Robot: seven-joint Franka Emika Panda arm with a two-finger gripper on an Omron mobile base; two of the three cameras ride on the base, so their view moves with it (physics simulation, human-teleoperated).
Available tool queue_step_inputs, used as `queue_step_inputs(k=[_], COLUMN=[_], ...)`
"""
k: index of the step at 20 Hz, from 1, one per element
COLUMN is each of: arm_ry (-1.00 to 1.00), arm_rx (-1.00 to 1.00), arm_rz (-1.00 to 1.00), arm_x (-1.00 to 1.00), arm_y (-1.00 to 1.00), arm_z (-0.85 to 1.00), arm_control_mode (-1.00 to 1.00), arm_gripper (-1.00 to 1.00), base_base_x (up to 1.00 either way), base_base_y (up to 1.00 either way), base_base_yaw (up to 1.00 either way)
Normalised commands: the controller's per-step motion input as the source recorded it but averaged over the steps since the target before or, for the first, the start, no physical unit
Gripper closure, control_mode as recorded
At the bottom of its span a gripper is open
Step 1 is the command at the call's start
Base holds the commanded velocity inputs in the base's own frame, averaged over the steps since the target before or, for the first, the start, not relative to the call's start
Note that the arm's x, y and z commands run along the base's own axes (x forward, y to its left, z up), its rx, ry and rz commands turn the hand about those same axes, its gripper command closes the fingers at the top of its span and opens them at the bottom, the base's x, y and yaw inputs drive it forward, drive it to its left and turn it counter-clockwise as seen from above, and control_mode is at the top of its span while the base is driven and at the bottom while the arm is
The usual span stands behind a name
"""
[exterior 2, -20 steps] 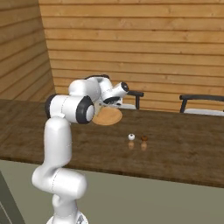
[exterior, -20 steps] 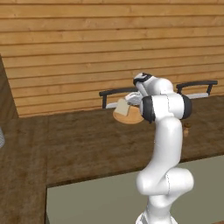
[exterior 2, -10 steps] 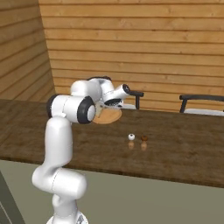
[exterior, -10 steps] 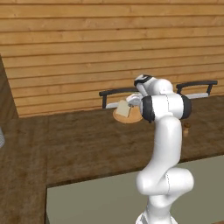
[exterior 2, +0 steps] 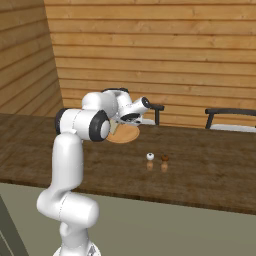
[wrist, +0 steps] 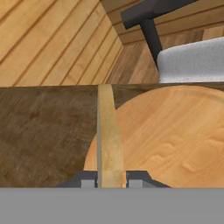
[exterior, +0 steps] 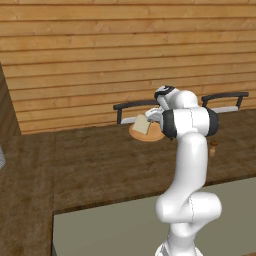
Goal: Start the toaster. Once the lever pops up, take the bread to the plate on the dining counter.
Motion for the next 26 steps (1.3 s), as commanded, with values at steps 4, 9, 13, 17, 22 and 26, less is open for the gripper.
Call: queue_step_inputs(k=[4, 9, 13, 17, 22, 26], arm_ry=[0.00, 0.05, 0.00, 0.00, 0.00, 0.01], arm_rx=[0.00, 0.00, 0.00, 0.00, 0.00, -0.04], arm_rz=[0.00, 0.00, 0.00, 0.00, 0.00, 0.00], arm_x=[0.00, 0.00, -0.13, -0.09, -0.14, -0.19], arm_y=[0.00, 0.00, -0.14, -0.29, -0.31, -0.12], arm_z=[0.00, 0.01, 0.14, 0.44, 0.68, 0.65], arm_control_mode=[-1.00, -1.00, -1.00, -1.00, -1.00, -1.00], arm_gripper=[-1.00, -1.00, -1.00, -1.00, -1.00, -1.00], base_base_x=[0.00, 0.00, 0.00, 0.00, 0.00, 0.00], base_base_y=[0.00, 0.00, 0.00, 0.00, 0.00, 0.00], base_base_yaw=[0.00, 0.00, 0.00, 0.00, 0.00, 0.00])
